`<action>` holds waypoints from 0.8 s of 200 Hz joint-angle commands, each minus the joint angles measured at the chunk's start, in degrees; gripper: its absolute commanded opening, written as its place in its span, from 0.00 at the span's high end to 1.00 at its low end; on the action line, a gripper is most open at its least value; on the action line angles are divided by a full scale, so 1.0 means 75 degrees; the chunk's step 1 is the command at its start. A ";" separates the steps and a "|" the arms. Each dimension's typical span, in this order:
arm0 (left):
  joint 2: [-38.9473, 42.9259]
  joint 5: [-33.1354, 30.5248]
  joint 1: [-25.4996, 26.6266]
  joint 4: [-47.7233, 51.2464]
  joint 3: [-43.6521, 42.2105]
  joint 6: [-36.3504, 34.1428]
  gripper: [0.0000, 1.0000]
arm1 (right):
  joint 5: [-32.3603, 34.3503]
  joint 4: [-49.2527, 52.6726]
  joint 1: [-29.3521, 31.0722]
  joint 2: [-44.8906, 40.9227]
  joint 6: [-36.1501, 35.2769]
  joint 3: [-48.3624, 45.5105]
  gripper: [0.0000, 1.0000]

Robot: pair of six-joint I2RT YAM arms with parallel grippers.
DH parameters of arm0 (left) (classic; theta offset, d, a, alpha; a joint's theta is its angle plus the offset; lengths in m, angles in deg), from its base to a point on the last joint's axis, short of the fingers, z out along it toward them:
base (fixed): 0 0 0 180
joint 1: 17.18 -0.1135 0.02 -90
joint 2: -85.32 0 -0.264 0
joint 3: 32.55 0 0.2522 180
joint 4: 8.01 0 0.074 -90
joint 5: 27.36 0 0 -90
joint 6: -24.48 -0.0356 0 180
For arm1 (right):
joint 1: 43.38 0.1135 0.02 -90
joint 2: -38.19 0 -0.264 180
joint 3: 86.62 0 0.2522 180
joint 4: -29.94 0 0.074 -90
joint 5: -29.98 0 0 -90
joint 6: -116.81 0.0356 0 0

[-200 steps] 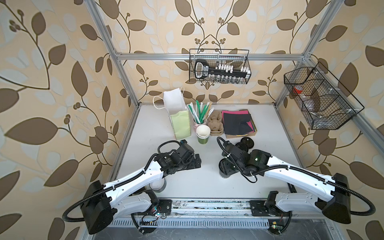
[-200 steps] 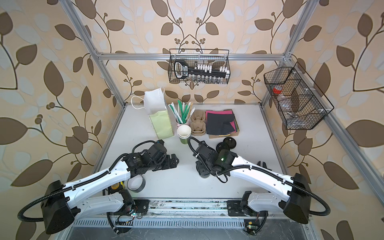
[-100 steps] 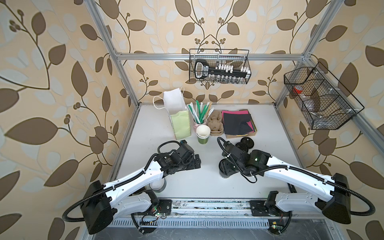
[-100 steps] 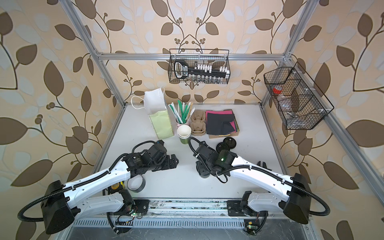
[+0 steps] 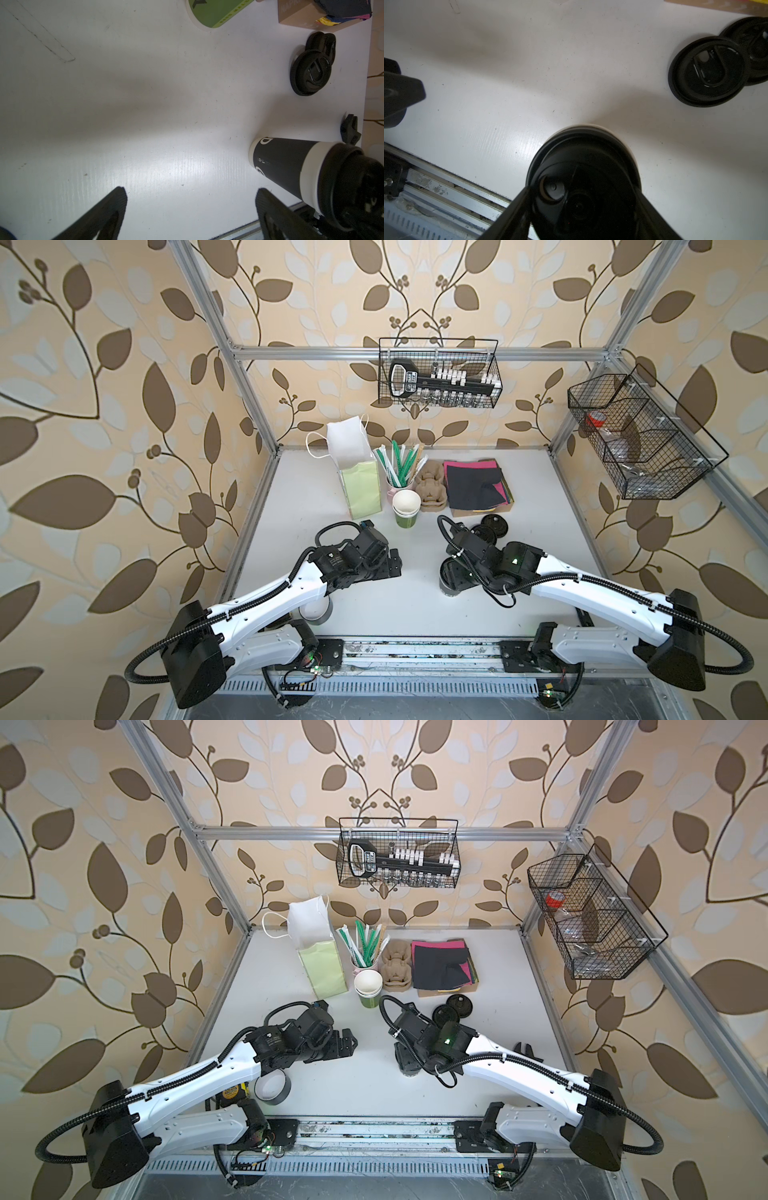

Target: Pack the takeout coffee

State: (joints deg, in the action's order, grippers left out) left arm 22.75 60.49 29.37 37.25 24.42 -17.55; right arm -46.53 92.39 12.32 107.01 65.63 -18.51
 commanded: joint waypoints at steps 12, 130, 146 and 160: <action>-0.0025 -0.0076 0.0049 -0.0026 0.0028 -0.0098 0.01 | 0.0001 -0.0122 -0.0032 -0.0007 0.0199 -0.0328 0.39; -0.0060 0.0044 0.0044 -0.0063 0.0024 -0.0095 0.01 | 0.0005 -0.0192 0.0316 0.0057 0.0665 -0.0479 0.39; -0.0060 0.0041 0.0042 -0.0041 0.0030 -0.0118 0.01 | 0.0119 -0.0044 0.0358 -0.0055 0.0688 -0.0259 0.40; -0.0060 0.0041 0.0041 -0.0041 0.0029 -0.0124 0.01 | 0.0310 0.0172 0.0372 -0.0113 0.0665 -0.0037 0.40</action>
State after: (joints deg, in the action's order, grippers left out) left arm 22.03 60.71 29.37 37.19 24.42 -17.55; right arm -43.14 89.26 14.49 106.44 68.61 -20.35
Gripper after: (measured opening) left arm 0.989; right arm 0.662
